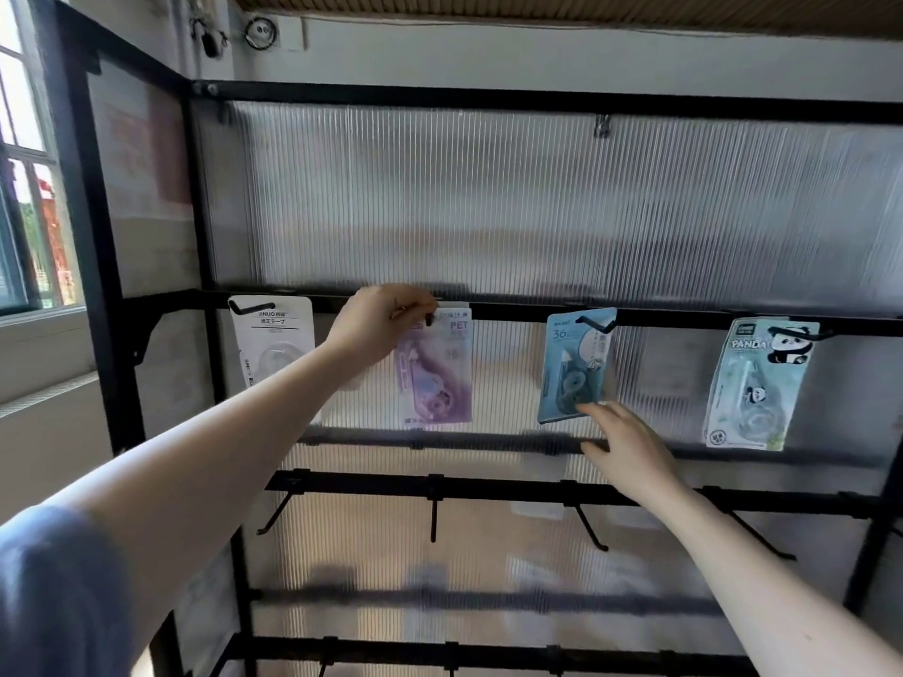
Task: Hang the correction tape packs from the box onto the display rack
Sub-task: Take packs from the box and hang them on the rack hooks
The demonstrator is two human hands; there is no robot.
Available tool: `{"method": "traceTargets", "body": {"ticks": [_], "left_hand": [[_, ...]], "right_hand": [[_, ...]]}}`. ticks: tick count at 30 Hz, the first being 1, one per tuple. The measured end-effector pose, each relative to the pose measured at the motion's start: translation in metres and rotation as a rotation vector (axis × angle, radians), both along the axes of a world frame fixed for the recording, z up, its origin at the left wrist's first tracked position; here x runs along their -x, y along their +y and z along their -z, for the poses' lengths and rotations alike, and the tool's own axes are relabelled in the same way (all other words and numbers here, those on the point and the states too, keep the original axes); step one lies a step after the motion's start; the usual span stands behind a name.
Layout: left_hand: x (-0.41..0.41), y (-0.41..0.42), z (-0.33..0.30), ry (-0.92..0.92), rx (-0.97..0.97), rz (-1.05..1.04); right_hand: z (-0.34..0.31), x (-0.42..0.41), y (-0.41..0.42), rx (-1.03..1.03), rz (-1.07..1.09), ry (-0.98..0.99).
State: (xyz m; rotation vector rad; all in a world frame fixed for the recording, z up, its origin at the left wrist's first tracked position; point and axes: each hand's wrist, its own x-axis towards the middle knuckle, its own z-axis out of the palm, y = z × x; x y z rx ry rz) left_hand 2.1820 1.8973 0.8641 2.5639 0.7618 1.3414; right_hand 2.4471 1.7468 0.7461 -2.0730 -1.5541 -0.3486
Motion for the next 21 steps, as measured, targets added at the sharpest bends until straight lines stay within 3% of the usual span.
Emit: {"method": "traceTargets", "body": {"ticks": [21], "left_hand": [[-0.009, -0.017, 0.011, 0.066, -0.190, -0.344]], "right_hand": [[0.002, -0.025, -0.030, 0.052, 0.011, -0.049]]}}
